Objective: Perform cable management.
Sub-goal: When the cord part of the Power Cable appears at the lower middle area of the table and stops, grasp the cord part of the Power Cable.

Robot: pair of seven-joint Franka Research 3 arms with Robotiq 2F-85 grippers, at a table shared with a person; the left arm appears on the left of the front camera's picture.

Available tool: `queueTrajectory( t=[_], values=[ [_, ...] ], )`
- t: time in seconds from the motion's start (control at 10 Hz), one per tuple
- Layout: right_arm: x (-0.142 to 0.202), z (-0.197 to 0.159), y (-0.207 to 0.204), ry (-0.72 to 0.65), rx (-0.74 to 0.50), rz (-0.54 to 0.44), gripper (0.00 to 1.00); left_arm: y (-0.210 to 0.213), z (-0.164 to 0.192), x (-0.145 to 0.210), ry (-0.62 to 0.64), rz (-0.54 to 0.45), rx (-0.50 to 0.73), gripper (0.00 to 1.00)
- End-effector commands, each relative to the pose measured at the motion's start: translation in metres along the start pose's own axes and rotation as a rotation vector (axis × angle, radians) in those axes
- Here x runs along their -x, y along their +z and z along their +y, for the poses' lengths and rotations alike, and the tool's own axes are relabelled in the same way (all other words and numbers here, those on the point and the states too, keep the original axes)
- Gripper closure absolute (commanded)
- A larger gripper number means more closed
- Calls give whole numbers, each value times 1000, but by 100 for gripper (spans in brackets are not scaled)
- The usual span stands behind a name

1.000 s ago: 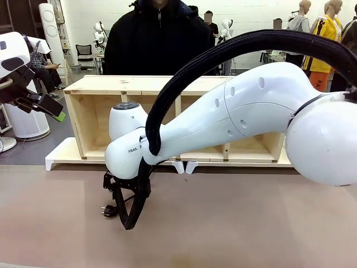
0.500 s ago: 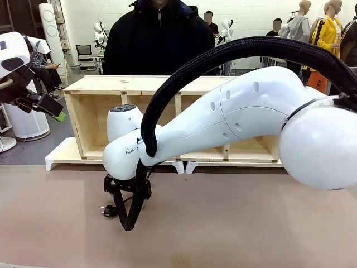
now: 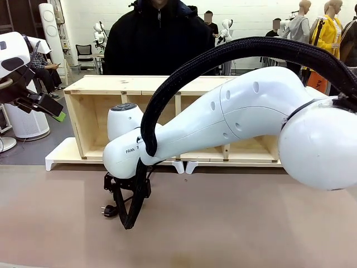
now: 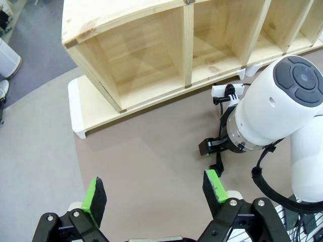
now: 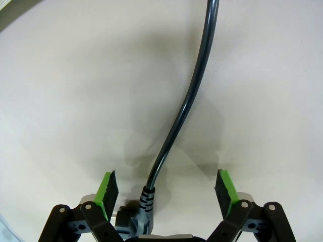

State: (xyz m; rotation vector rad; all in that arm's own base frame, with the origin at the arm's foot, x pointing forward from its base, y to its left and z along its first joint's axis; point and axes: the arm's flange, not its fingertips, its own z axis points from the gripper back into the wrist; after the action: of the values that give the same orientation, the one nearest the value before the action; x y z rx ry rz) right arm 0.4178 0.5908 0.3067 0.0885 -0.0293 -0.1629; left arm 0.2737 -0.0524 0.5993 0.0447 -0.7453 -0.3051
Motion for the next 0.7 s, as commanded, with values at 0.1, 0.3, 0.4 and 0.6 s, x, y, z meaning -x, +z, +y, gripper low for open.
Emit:
queueTrajectory(
  t=[0.1, 0.3, 0.4, 0.6],
  values=[
    [2, 0, -1, 1, 6, 5, 0, 0, 1, 0, -3, -2, -7, 0],
    [0, 0, 0, 0, 1, 0, 0, 0, 1, 0, -3, -2, -7, 0],
    [2, -1, -2, -22, 1, -20, 0, 0, 1, 0, -3, -2, -7, 0],
    [2, 1, 0, -9, 22, -79, 3, 0, 1, 0, -3, -2, -7, 0]
  ],
)
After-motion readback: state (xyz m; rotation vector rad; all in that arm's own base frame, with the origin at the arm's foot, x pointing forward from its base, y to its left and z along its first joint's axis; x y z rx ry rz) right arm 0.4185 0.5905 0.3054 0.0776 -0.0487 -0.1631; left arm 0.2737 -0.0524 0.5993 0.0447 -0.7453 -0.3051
